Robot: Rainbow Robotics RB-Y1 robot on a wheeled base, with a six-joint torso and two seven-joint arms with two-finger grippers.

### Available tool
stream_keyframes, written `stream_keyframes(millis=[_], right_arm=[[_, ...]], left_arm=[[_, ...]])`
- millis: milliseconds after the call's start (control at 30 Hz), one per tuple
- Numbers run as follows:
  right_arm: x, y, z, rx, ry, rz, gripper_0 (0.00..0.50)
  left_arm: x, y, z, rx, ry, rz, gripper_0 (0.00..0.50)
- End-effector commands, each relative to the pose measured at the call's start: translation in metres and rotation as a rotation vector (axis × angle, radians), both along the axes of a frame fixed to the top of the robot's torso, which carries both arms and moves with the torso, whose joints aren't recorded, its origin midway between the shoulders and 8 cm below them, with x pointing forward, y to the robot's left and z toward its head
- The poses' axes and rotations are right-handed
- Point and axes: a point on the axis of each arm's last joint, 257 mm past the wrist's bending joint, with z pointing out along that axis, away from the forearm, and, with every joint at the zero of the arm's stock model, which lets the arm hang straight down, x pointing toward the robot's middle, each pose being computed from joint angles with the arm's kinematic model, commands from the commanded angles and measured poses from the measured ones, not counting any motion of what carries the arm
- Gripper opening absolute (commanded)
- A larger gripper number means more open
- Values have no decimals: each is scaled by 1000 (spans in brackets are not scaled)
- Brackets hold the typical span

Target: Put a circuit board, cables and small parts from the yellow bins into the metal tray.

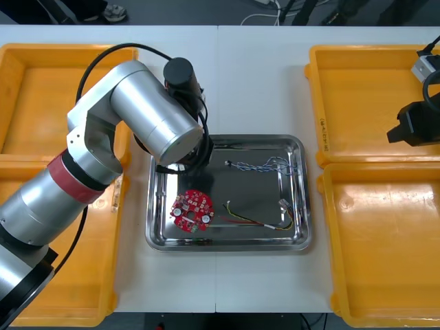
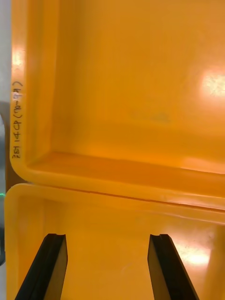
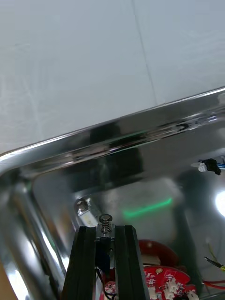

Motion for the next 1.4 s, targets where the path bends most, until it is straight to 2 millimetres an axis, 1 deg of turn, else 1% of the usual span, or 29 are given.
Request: stream_keyframes(millis=[33,200,333,567,767,800,833,933,967,1033,1400], right_arm=[[-2,-33,15,-36,-54,-87,500],[-3,-43,11,-47,-52,-117,500],[-6,-51,4,-52,-45,-142,500],[-13,-66,-9,-63,-32,-175,500],[-20,-70,-19,-33,-17,-193,500],[-22,-71,-20,-30,-15,-195,500],[-22,-71,-22,-28,-12,-196,500],[-24,-68,-25,-14,-3,-190,500],[-24,-68,-25,-12,-5,-191,500],[-27,-67,-29,-5,5,-191,500],[-44,-77,-43,35,29,-213,500]], left_arm=[[-12,-24,-19,-84,40,58,0],[-11,-27,-33,-93,63,74,0],[-6,-30,-43,-107,66,81,0],[-8,-34,-50,-109,67,79,0],[-10,-36,-55,-124,74,79,4],[-10,-36,-54,-125,73,78,17],[-10,-36,-54,-125,73,78,47],[-9,-37,-54,-130,68,78,338],[-10,-37,-54,-131,70,80,384],[-9,-38,-54,-136,66,79,500],[-7,-40,-51,-145,58,85,500]])
